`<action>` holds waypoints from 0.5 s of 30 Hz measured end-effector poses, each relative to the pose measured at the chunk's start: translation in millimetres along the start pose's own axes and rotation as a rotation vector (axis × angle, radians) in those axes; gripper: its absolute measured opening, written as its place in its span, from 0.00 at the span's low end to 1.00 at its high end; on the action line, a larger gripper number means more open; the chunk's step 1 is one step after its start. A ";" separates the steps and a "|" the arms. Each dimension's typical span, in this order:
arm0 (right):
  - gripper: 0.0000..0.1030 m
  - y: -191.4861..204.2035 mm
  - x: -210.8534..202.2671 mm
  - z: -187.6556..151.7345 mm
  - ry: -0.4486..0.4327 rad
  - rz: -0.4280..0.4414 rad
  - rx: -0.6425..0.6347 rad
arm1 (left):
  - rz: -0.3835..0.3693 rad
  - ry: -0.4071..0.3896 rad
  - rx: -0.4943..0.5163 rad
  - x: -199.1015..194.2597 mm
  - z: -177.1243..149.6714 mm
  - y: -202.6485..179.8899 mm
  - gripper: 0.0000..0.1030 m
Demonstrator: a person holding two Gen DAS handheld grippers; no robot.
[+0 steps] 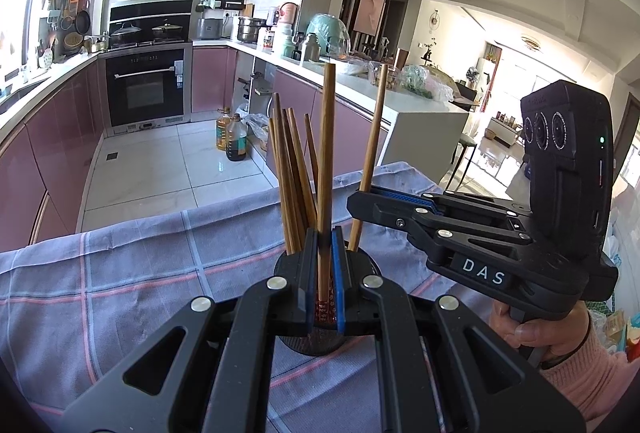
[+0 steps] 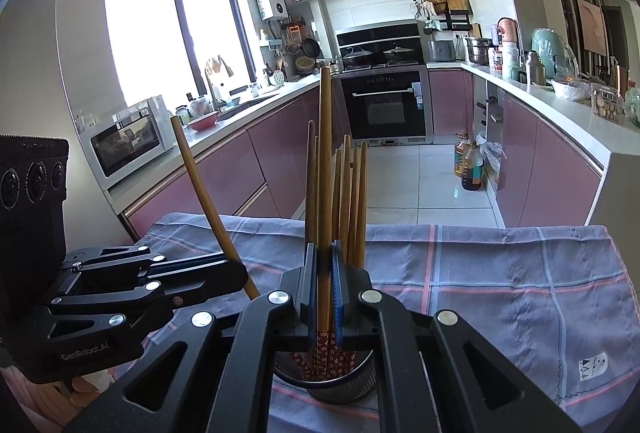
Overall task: Organize utensils
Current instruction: 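Push the right tool's chopstick down among the others in the cup, then open the right tool to release its chopstick while the left tool releases its own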
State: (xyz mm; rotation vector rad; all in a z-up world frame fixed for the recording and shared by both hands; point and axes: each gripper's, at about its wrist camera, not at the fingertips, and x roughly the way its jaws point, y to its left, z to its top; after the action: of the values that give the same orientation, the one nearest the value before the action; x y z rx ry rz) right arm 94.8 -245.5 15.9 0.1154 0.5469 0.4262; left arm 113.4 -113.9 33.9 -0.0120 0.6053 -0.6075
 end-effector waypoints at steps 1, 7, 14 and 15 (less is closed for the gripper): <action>0.06 -0.3 0.6 -0.7 0.002 -0.001 -0.001 | 0.001 0.002 0.002 0.9 0.0 -0.2 0.07; 0.05 0.9 4.7 -3.1 0.015 -0.004 -0.007 | -0.001 0.015 0.004 4.5 -2.1 -1.5 0.07; 0.05 3.7 11.4 -6.9 0.037 -0.003 -0.015 | 0.000 0.028 0.008 11.4 -4.5 -0.6 0.07; 0.06 3.9 12.4 -7.2 0.040 -0.003 -0.015 | 0.000 0.029 0.007 11.8 -4.9 -0.3 0.07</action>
State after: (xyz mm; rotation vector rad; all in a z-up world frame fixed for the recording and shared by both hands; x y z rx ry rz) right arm 99.1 -236.8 4.7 0.0921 0.5828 0.4300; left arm 118.3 -119.7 23.6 0.0033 0.6310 -0.6110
